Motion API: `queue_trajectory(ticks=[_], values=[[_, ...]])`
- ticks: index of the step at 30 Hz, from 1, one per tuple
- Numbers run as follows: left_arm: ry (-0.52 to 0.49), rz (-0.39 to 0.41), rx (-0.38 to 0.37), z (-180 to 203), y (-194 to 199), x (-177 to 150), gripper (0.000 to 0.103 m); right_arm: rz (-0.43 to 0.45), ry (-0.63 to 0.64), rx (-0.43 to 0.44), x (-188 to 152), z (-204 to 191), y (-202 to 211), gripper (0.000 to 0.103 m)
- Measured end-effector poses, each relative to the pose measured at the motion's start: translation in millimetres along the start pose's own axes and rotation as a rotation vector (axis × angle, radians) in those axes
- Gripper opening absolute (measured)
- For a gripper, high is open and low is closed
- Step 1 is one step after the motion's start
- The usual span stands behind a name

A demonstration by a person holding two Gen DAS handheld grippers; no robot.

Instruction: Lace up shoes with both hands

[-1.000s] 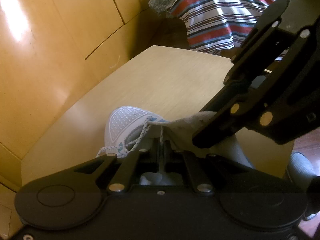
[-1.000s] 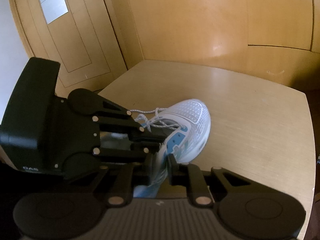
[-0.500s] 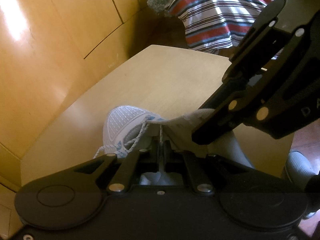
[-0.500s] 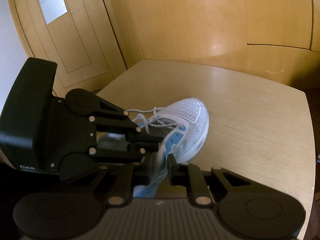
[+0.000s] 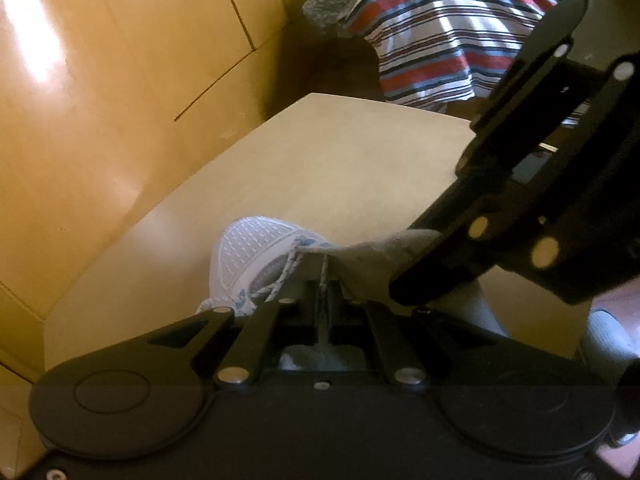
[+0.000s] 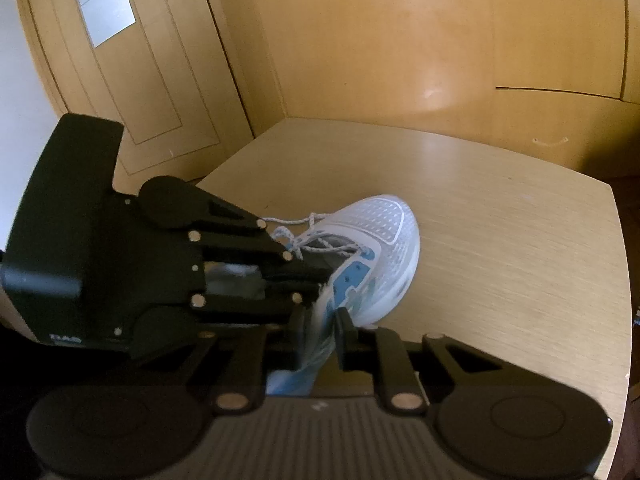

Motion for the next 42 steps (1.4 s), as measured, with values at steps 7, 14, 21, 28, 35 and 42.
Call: queue_trajectory(ticks=[7,14,21,28,35,42], values=[[0.012,0.018,0.015,-2.8,4.1,3.1,0.001,0.000,-0.004,-0.001,-0.2,1.8,-0.2,0.015],[-0.015,-0.015,-0.027,4.4,2.9,4.1,0.001,-0.001,-0.011,0.005,0.3,1.5,-0.9,0.016],[0.049,-0.037,-0.021,-2.4,4.2,-0.2,0.001,0.001,-0.024,0.001,0.3,7.7,-0.8,0.016],[0.034,-0.037,-0.023,-0.7,5.8,-1.5,0.001,-0.002,-0.022,0.001,0.6,12.4,-0.6,0.016],[0.021,-0.038,-0.027,1.0,4.7,-0.1,0.001,-0.005,-0.018,0.003,-0.2,14.4,-0.4,0.016],[0.020,-0.036,-0.023,1.9,4.3,0.9,0.001,-0.006,-0.012,0.001,-0.7,13.0,-0.1,0.016]])
Point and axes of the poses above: each gripper's, at about its wrist camera, not at the fingertips, and y roughly against the way its jaws point, z to its right, x to its top, the point moved 3 cm from there along -y, roughly the way its jaws point, and after that the axes turned 3 degrees about -y, right-handed, at the moved point
